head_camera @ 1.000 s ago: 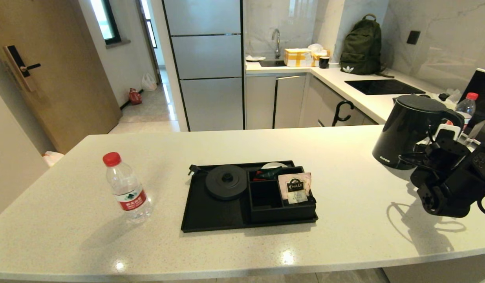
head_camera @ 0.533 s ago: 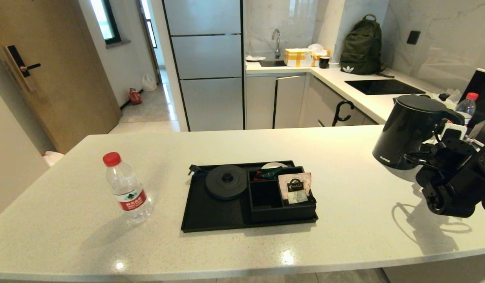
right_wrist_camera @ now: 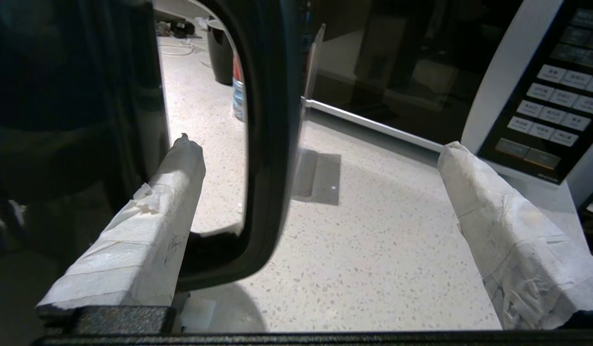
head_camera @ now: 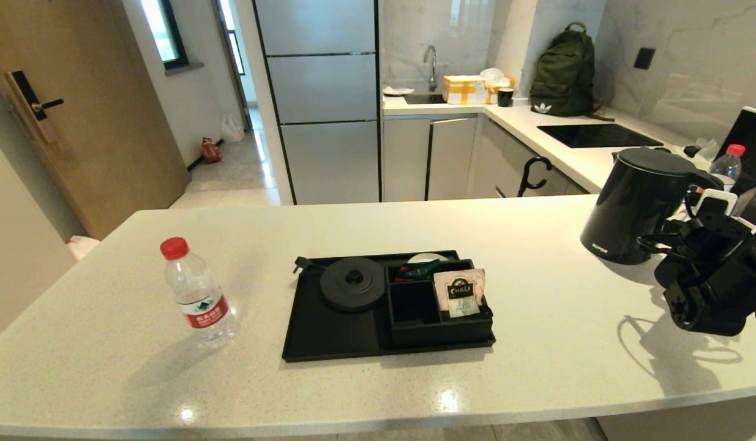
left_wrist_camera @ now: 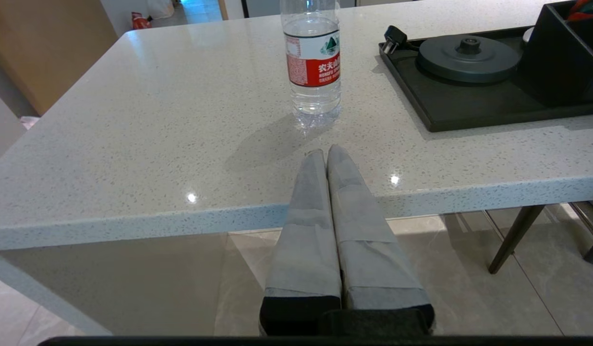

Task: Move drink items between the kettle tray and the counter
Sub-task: Return the kettle to its original position

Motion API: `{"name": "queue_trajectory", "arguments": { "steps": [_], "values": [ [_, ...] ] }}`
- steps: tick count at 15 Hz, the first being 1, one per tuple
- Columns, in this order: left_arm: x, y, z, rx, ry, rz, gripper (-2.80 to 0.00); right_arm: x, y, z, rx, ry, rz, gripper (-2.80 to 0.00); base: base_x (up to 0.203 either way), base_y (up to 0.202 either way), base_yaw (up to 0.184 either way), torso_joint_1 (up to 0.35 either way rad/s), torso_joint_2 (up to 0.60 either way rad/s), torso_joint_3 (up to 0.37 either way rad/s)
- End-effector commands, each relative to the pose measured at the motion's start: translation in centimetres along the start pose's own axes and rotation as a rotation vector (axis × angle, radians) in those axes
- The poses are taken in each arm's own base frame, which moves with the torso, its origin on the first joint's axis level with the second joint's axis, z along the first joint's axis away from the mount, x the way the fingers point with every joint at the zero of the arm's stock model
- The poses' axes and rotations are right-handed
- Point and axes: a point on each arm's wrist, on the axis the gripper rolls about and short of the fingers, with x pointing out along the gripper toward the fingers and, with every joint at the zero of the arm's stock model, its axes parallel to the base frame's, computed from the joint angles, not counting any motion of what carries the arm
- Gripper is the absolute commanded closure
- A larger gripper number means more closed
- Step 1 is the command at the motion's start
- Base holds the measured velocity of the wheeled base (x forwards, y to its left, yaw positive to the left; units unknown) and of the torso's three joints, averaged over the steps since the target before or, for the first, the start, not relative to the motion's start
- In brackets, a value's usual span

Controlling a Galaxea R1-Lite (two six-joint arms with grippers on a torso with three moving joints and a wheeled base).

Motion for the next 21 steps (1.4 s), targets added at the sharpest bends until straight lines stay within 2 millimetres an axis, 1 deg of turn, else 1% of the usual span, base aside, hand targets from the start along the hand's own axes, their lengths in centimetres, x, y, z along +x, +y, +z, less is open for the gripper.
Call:
{"name": "queue_trajectory", "arguments": {
  "steps": [1, 6, 9, 11, 13, 15, 16, 20, 21],
  "values": [
    [0.0, 0.0, 0.0, 0.000, 0.001, 0.000, 0.00, 0.2, 0.1, 0.2, 0.005, -0.012, -0.006, -2.80, 0.000, 0.000, 0.000, 0.000, 0.00, 0.000],
    [0.0, 0.0, 0.0, 0.000, -0.001, 0.000, 0.00, 0.7, 0.6, 0.0, 0.002, -0.015, -0.007, -2.80, 0.000, 0.000, 0.000, 0.000, 0.00, 0.000],
    [0.0, 0.0, 0.0, 0.000, -0.001, 0.000, 0.00, 1.1, 0.8, 0.5, 0.005, -0.018, -0.008, -2.80, 0.000, 0.000, 0.000, 0.000, 0.00, 0.000],
    [0.0, 0.0, 0.0, 0.000, 0.001, 0.000, 0.00, 1.8, 1.0, 0.9, 0.004, -0.020, -0.011, -2.80, 0.000, 0.000, 0.000, 0.000, 0.00, 0.000],
    [0.0, 0.0, 0.0, 0.000, 0.001, 0.000, 0.00, 1.9, 1.0, 0.8, 0.000, -0.017, -0.010, -2.80, 0.000, 0.000, 0.000, 0.000, 0.00, 0.000],
    [0.0, 0.0, 0.0, 0.000, 0.001, 0.001, 0.00, 2.7, 1.2, 0.8, 0.004, -0.023, -0.013, -2.80, 0.000, 0.000, 0.000, 0.000, 0.00, 0.000],
    [0.0, 0.0, 0.0, 0.002, 0.001, 0.000, 0.00, 2.8, 1.4, 0.6, -0.001, -0.017, -0.012, -2.80, 0.000, 0.000, 0.000, 0.000, 0.00, 0.000],
    [0.0, 0.0, 0.0, 0.000, -0.001, 0.000, 0.00, 3.4, 1.6, 0.6, 0.000, -0.021, -0.012, -2.80, 0.000, 0.000, 0.000, 0.000, 0.00, 0.000],
    [0.0, 0.0, 0.0, 0.000, -0.001, 0.000, 0.00, 3.8, 1.6, 0.7, 0.000, -0.021, -0.017, -2.80, 0.000, 0.000, 0.000, 0.000, 0.00, 0.000]
  ]
}}
